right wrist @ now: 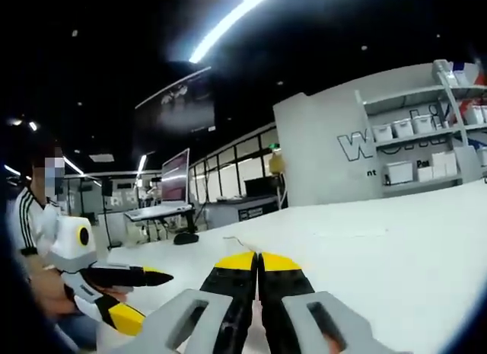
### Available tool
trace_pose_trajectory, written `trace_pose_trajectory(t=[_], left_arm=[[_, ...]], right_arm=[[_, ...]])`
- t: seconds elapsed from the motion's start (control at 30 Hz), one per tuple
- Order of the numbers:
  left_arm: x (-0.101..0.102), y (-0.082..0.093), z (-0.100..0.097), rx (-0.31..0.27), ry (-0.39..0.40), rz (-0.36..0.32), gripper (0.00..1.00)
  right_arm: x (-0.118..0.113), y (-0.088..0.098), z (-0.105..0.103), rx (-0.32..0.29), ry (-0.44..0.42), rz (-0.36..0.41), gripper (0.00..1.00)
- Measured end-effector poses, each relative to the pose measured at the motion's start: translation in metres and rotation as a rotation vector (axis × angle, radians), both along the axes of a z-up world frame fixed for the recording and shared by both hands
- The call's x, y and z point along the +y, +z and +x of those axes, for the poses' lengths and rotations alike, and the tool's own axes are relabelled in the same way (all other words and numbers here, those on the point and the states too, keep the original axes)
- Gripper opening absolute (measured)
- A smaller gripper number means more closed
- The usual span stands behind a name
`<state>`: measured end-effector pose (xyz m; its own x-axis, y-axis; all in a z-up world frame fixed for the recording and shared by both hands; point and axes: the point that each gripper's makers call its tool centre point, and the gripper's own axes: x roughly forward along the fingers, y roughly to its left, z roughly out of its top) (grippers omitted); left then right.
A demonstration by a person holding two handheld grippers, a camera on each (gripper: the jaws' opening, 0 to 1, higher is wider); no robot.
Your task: Open the resealable bag by pulling the two sides of the seal apart until the entire bag opening is separated and visibly accessible.
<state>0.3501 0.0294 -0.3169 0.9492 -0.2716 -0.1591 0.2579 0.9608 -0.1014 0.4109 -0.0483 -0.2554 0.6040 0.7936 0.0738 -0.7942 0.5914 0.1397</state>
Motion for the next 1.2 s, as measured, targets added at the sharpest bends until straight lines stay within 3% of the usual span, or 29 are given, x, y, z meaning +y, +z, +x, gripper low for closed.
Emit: trace_pose_trajectory(t=[0.6,1.03,1.2], left_arm=[[-0.001,0.003,-0.007,-0.005,-0.005,-0.019,0.81],[-0.008,0.006,-0.026,0.003,-0.045,-0.096,0.78],[-0.015,0.013,-0.039,-0.001,-0.079,-0.154,0.73]], right_arm=[[0.011,0.001,-0.034,0.042,0.064,0.067,0.00],[0.014,-0.002,-0.058,0.062,0.092,0.086,0.00],[0.013,-0.006,-0.068,0.070,0.101,0.084,0.00]])
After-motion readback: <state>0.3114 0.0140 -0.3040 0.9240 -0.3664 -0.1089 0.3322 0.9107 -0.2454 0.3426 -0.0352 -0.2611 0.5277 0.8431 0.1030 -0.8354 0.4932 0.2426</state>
